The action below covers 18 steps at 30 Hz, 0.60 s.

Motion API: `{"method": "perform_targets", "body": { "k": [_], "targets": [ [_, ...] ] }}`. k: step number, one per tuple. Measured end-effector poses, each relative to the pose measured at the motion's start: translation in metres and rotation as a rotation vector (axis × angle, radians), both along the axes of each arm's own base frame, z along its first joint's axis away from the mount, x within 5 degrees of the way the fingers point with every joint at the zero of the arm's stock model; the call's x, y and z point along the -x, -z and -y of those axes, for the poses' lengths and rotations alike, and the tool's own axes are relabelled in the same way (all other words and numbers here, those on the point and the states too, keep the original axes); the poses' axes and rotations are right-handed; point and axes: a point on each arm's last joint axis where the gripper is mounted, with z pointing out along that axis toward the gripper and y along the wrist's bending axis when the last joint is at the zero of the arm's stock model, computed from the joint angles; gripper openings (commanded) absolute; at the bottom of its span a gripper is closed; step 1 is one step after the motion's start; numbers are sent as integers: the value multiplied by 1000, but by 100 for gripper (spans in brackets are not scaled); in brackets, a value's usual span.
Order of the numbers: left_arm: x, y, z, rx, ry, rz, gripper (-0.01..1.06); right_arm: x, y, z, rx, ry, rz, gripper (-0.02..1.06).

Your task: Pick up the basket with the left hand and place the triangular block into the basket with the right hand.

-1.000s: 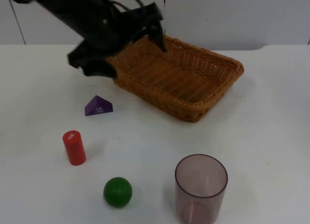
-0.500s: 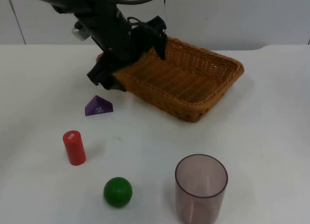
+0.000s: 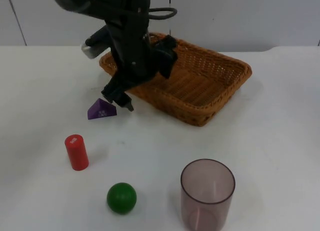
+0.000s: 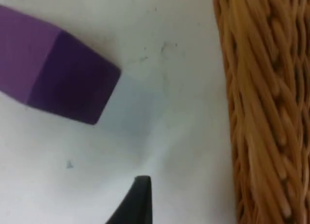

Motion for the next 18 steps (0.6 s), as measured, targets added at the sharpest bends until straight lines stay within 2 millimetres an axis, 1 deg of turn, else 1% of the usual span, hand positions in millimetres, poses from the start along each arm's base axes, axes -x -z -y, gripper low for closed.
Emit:
{"method": "perform_targets", "body": {
  "k": [6,10,11,14,15,18],
  "targets": [
    [-9,7,4,5,-12,6,96,1,0,1,21,6,-1,104],
    [-10,5,5,9,-13,13,93,1,0,1,21,6,-3,104],
    [-10,4,5,9,-13,14,89,1,0,1,23,7,-3,104],
    [-10,7,5,6,-13,8,67,1,0,1,23,7,-3,104],
    [-10,10,5,5,-8,4,67,1,0,1,23,7,-3,104],
    [-8,21,7,16,1,-31,56,1,0,2,28,6,-3,104]
  ]
}}
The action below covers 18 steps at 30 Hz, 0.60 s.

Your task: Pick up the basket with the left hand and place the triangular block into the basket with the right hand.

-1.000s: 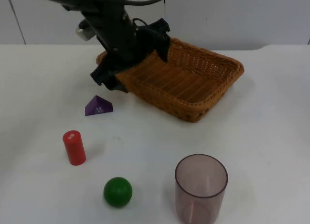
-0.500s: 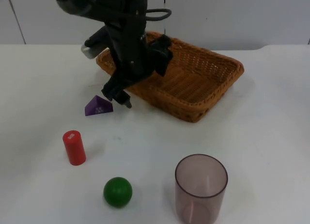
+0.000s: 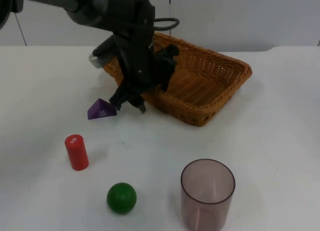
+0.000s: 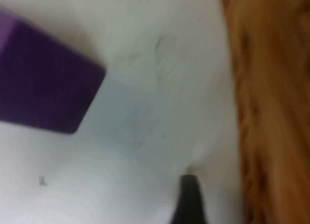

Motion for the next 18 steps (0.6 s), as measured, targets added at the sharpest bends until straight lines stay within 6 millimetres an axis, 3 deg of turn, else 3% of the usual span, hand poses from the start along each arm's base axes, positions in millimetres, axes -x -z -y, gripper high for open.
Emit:
{"method": "perform_targets", "body": {
  "k": [3,4,6,7,8,16,18],
  "targets": [
    [2,3,4,16,7,-11,50,0,0,0,0,0,0,104],
    [3,3,5,16,13,-9,43,0,0,0,2,1,0,104],
    [2,2,6,19,15,-5,21,0,0,0,3,1,0,104],
    [2,1,7,20,18,-5,21,0,0,0,3,1,0,104],
    [2,1,8,21,19,-8,-1,0,0,0,3,1,0,104],
    [3,-2,9,17,43,-8,0,0,0,0,3,1,0,104],
    [5,-12,9,-1,78,-9,0,0,0,0,3,1,0,104]
  ]
}}
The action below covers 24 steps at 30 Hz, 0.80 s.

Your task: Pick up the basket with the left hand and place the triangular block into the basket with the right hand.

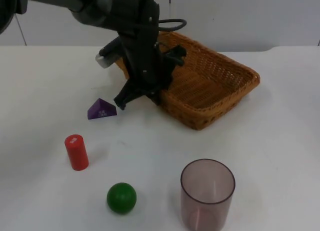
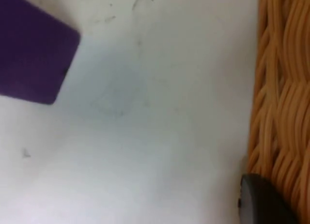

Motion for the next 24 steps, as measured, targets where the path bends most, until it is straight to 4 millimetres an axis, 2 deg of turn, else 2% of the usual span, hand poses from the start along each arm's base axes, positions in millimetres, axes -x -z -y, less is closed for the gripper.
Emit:
{"method": "perform_targets", "body": {
  "k": [4,6,7,10,13,15,16,19,20,21,24],
  "targets": [
    [4,-21,-2,-36,71,2,0,0,0,0,0,0,0,104],
    [8,-40,-6,-83,192,3,0,0,0,0,0,0,0,104],
    [8,-40,-6,-83,192,3,0,0,0,0,0,0,0,104],
    [14,-64,-7,-120,390,29,0,0,0,0,0,0,0,104],
    [16,-82,-9,-76,501,54,0,0,0,0,0,0,0,104],
    [18,-98,-14,35,590,65,0,0,0,0,0,0,0,104],
    [18,-98,-14,35,590,65,0,0,0,0,0,0,0,104],
    [14,-119,-47,139,696,57,0,0,0,0,-2,-1,0,104],
    [14,-122,-61,133,709,52,0,0,0,0,-2,-1,0,104],
    [14,-122,-61,133,709,52,0,0,0,0,-2,-1,0,104],
    [20,-133,-101,68,704,48,0,0,0,0,-3,-1,0,104]
  ]
}}
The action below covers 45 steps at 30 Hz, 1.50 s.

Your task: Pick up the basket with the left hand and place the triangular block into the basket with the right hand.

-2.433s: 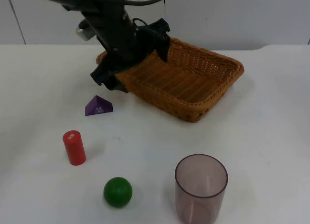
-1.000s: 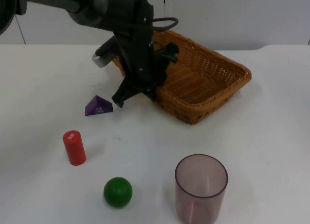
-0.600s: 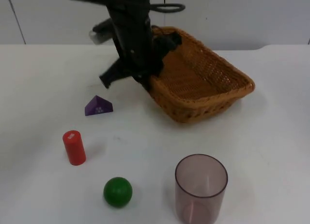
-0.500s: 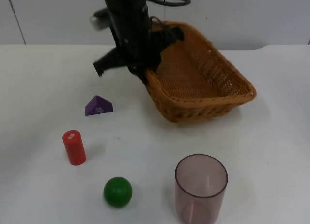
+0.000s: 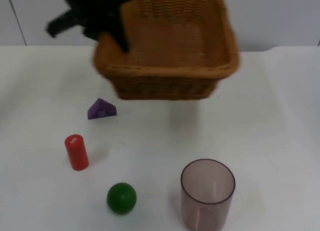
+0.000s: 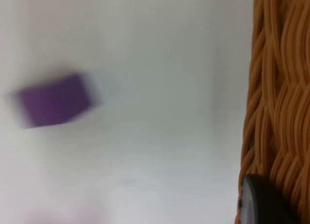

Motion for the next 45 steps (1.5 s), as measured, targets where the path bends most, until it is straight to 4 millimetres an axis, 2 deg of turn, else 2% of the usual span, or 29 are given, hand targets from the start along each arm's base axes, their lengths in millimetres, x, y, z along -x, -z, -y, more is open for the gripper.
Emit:
{"method": "perform_targets", "body": {
  "k": [1,2,5,6,7,12,13,15,18,19,21,23,24,27,28,29,33,34,38,39,43,44,45],
  "targets": [
    [0,0,0,0,0,0,0,0,0,0,0,0,0,104],
    [9,-4,-17,-44,-14,11,0,0,0,0,-2,-1,0,104],
    [41,-18,-46,-99,-60,77,0,0,0,0,-2,-1,0,104],
    [52,-17,-56,-105,-85,93,0,0,0,0,-7,-2,0,104],
    [52,-17,-56,-105,-85,93,0,0,0,0,-7,-2,0,104],
    [105,-33,-120,-95,-169,172,0,-2,3,-7,-59,-54,-19,104],
    [105,-33,-120,-95,-169,172,0,-2,3,-7,-59,-54,-19,104],
    [118,-36,-149,-61,-206,150,0,-9,7,-11,-75,-92,-49,104],
    [126,-43,-184,31,-344,162,0,-27,21,-24,-77,-199,-130,104],
    [126,-43,-184,31,-344,162,0,-27,21,-24,-77,-199,-130,104],
    [127,-48,-198,61,-412,202,0,-44,34,-35,-65,-278,-199,104],
    [128,-49,-204,56,-426,214,0,-62,51,-47,-33,-344,-268,104],
    [128,-49,-204,56,-426,214,0,-62,51,-47,-33,-344,-268,104],
    [129,-49,-204,50,-415,211,0,-98,83,-69,18,-431,-334,104],
    [129,-49,-204,50,-415,211,0,-116,96,-83,42,-471,-339,104],
    [129,-49,-204,50,-415,211,0,-116,96,-83,42,-471,-339,104],
    [129,-49,-204,50,-411,208,0,-170,129,-124,104,-599,-368,104],
    [129,-49,-204,50,-411,208,0,-170,129,-124,104,-599,-368,104],
    [130,-48,-203,56,-402,195,0,-223,152,-169,110,-770,-390,104],
    [130,-48,-203,56,-402,195,0,-223,152,-169,110,-770,-390,104],
    [130,-48,-203,57,-401,193,0,-274,183,-214,95,-947,-421,104],
    [130,-48,-203,57,-401,193,0,-274,183,-214,95,-947,-421,104],
    [130,-48,-203,57,-401,193,0,-281,190,-223,102,-971,-421,104]
  ]
}}
